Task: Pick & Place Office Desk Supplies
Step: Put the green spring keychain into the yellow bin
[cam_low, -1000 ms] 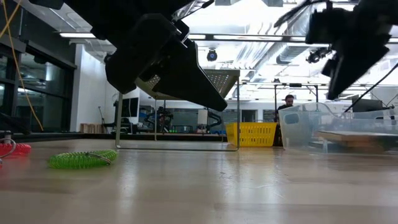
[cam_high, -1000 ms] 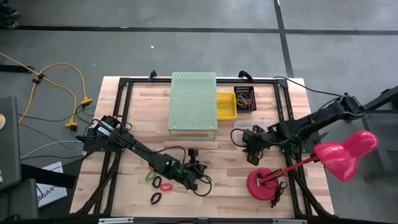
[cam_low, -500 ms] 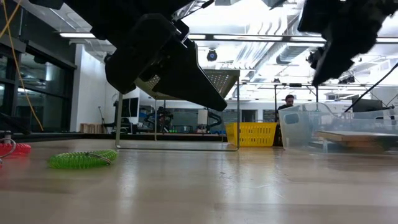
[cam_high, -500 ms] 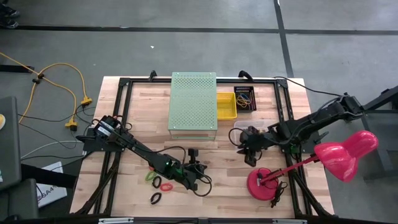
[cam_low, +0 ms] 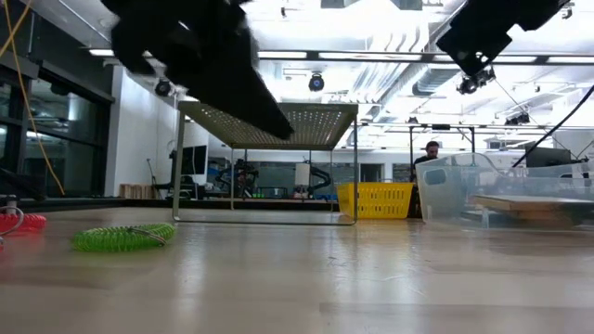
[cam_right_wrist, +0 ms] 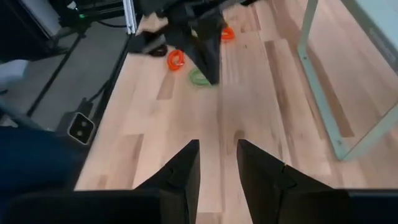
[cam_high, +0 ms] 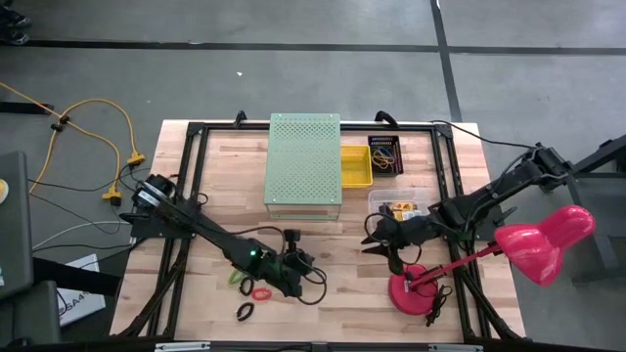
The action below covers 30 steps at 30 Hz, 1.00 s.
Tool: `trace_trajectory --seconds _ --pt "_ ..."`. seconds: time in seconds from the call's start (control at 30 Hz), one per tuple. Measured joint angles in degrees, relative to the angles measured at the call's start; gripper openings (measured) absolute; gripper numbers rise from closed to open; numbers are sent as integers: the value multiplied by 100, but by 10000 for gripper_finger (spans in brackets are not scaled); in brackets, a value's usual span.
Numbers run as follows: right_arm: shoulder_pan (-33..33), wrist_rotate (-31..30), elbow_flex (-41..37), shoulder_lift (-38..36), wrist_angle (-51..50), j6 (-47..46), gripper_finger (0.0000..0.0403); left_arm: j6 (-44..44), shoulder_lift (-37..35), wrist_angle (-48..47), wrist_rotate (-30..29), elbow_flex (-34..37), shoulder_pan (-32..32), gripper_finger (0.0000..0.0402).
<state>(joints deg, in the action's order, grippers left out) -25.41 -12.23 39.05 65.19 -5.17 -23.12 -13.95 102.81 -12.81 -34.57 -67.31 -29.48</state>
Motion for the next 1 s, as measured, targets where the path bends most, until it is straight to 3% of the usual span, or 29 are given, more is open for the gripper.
trace_trajectory --seconds 0.13,0.4,0.67,1.0 --pt "-103 -337 0 172 24 139 94 -327 -379 -444 24 0 -212 1" --pt "-112 -331 0 543 333 171 94 -1454 -772 -942 39 -2 -619 1" --pt "-95 -260 2 553 479 -5 94 -2380 -600 -1560 744 -2 -650 1" --pt "-334 -265 2 601 457 -238 94 -1931 -584 -1933 1474 0 -877 1"
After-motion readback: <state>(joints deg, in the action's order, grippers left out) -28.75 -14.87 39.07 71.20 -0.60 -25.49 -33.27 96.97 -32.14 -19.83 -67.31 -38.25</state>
